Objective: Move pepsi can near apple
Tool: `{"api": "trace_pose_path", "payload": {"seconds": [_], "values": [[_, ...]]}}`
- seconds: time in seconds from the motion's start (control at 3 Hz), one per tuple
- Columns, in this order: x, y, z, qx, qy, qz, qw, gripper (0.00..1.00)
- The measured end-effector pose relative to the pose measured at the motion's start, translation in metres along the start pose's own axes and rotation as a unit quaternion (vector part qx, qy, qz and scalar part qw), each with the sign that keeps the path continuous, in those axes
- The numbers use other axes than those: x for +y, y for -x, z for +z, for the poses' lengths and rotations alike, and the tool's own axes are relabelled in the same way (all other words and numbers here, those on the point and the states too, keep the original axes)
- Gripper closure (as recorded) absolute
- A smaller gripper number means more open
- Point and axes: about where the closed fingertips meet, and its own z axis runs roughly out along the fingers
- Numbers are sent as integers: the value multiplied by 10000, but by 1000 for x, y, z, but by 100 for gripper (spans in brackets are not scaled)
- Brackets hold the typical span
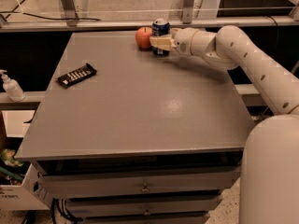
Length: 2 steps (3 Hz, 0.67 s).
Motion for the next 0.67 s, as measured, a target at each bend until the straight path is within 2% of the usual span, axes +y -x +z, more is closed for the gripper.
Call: {"api": "trace_pose_path", "payload": {"seconds": [0.67], "values": [[0,-2,2,-3,-31,-2,10000,36]]}}
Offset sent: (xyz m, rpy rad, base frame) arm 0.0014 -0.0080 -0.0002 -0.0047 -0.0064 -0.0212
